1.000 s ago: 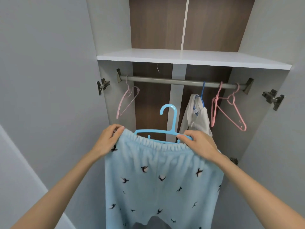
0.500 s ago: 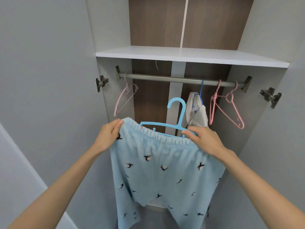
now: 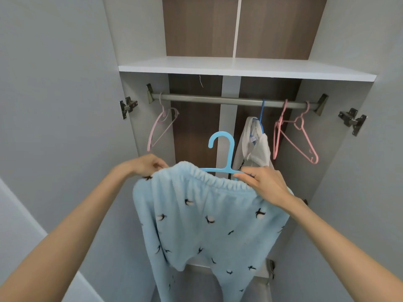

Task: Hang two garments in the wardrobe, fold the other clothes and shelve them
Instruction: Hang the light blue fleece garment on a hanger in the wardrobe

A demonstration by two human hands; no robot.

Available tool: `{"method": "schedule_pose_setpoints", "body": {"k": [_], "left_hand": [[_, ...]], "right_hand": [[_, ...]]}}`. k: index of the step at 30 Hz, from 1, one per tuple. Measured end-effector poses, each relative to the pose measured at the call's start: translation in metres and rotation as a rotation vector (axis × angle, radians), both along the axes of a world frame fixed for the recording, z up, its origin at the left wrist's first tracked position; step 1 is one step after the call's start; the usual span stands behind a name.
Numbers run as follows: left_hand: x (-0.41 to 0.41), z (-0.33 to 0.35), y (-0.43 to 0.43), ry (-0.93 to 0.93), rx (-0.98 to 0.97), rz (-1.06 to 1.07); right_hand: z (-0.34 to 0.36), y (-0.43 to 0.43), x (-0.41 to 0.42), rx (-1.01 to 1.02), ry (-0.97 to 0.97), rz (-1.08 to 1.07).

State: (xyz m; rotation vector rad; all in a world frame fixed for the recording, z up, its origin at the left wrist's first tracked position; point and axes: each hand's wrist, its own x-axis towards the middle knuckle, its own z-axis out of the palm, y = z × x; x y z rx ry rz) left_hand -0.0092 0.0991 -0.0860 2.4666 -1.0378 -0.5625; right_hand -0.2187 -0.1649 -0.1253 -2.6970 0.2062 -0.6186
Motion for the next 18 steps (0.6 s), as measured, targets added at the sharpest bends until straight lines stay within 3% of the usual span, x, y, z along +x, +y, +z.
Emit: {"method": "schedule_pose_setpoints", "body": {"k": [1, 4, 5, 11, 18], "left_hand": [[0.001, 0.0, -0.001, -0.005, -0.02, -0.018], [-0.01, 0.003, -0.008, -0.075, -0.42, 0.029], [-0.015, 0.003, -0.012, -0.141, -0.458, 0.019], [-0.033, -0.007, -0.015, -0.537, -0.279, -0.179], [-0.036, -0.024, -0.024, -0.638, -0.457, -0.045]], "right_hand": [[-0.001, 0.0, -0.001, 0.017, -0.024, 0.0], [-0.002, -0.004, 0.001, 0.024, -0.085, -0.059], [-0.001, -0.006, 0.002, 0.022, -0.096, -0.082], [0.006, -0.014, 0.008, 0.041, -0.14, -0.114], [0.002, -0.016, 0.014, 0.156, -0.227, -0.111]]}}
